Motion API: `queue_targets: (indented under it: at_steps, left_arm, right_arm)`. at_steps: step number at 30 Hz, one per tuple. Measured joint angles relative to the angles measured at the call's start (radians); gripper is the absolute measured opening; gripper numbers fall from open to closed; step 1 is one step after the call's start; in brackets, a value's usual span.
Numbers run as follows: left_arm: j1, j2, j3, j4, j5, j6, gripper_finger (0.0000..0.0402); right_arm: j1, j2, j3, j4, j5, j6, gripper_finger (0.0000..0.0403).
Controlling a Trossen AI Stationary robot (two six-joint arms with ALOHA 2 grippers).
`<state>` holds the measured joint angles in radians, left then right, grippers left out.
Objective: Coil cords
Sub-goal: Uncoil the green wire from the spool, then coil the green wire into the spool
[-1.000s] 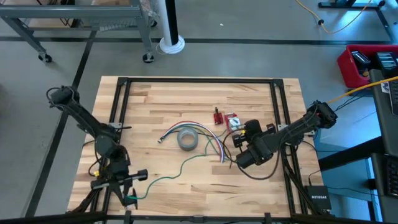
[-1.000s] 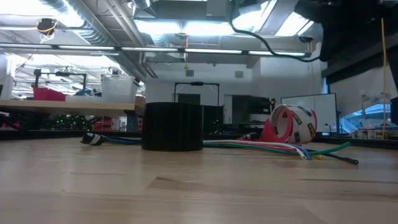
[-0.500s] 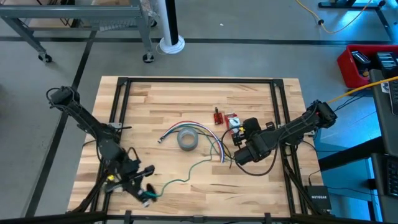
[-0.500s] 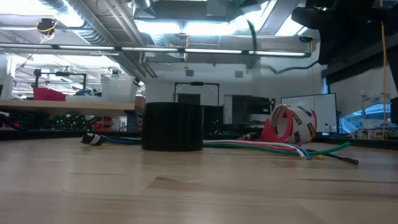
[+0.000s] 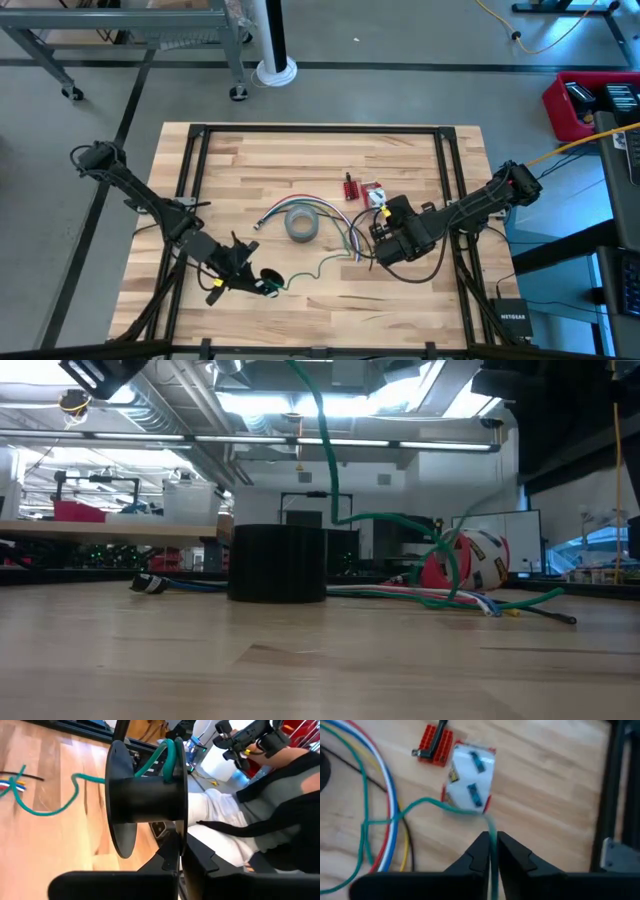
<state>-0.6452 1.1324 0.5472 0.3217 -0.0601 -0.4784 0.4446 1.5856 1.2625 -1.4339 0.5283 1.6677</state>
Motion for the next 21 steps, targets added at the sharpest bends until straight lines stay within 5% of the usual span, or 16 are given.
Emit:
queue_targets:
  at_steps: [12,21]
  left_arm:
    - [0.0,0.0,0.0,-0.099,0.0,0.019,0.0]
    - [0.0,-0.001,0.0,-0.31,-0.138,-0.045,0.0]
  right_arm:
    - [0.0,0.0,0.0,0.172,-0.176,-0.102,0.0119]
    - [0.022,0.0,0.0,0.21,-0.506,-0.076,0.0154]
